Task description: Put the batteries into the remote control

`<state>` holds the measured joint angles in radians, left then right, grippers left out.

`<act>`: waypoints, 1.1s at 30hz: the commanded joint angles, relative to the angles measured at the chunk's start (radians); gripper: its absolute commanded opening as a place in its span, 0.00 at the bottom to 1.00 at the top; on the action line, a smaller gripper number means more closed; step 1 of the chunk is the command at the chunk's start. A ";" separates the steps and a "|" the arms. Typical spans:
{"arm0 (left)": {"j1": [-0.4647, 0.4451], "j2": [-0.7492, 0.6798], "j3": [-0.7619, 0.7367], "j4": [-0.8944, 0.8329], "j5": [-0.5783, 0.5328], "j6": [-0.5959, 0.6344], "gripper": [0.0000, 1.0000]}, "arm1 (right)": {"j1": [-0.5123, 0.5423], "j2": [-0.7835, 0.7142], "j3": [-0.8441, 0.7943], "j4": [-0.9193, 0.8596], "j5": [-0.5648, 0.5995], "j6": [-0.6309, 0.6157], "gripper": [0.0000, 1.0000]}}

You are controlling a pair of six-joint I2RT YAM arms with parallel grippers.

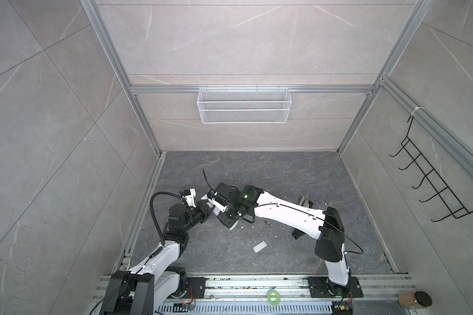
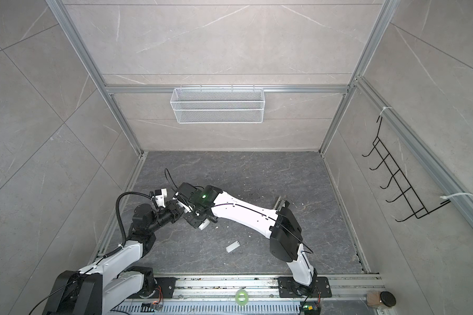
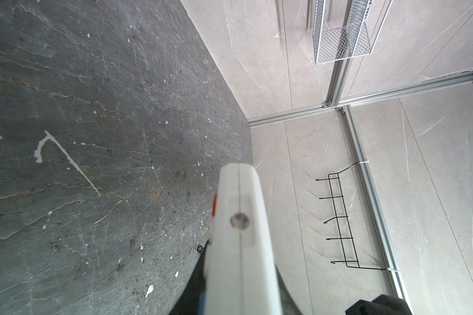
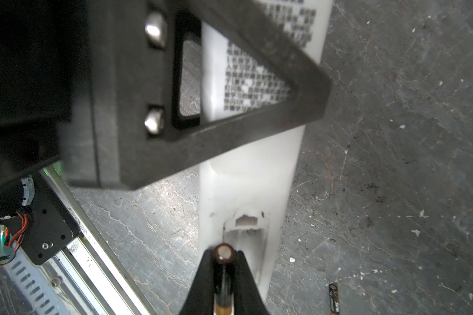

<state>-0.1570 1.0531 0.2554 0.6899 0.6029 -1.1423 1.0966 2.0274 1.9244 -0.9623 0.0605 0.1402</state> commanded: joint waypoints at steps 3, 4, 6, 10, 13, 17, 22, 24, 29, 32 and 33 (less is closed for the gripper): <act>0.000 -0.015 0.004 0.093 0.036 -0.028 0.00 | 0.006 0.018 0.015 -0.027 0.010 0.021 0.18; -0.001 -0.013 0.005 0.094 0.035 -0.029 0.00 | 0.007 0.015 0.013 -0.024 0.012 0.021 0.20; 0.000 -0.013 0.007 0.094 0.037 -0.029 0.00 | 0.006 0.012 0.013 -0.023 0.013 0.021 0.22; -0.001 -0.015 0.007 0.100 0.040 -0.030 0.00 | 0.006 0.004 0.010 -0.019 0.014 0.023 0.26; 0.000 -0.017 0.007 0.098 0.042 -0.030 0.00 | 0.006 -0.006 0.012 -0.021 0.015 0.023 0.27; 0.000 -0.021 0.008 0.095 0.045 -0.030 0.00 | 0.007 -0.019 0.007 -0.018 0.017 0.021 0.26; 0.001 -0.027 0.008 0.092 0.044 -0.028 0.00 | 0.007 -0.024 -0.025 0.003 -0.003 0.026 0.23; 0.001 -0.028 0.006 0.090 0.045 -0.029 0.00 | 0.005 -0.025 -0.035 0.006 -0.005 0.029 0.23; 0.001 -0.030 0.011 0.079 0.045 -0.020 0.00 | 0.003 -0.053 -0.060 0.018 0.009 0.035 0.23; 0.001 -0.026 0.015 0.086 0.050 -0.019 0.00 | 0.002 -0.069 -0.061 0.019 0.000 0.036 0.23; 0.001 -0.024 0.017 0.088 0.059 -0.018 0.00 | 0.002 -0.077 -0.061 0.020 -0.006 0.038 0.24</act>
<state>-0.1570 1.0515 0.2501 0.7048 0.6140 -1.1488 1.0992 1.9961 1.8755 -0.9382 0.0566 0.1623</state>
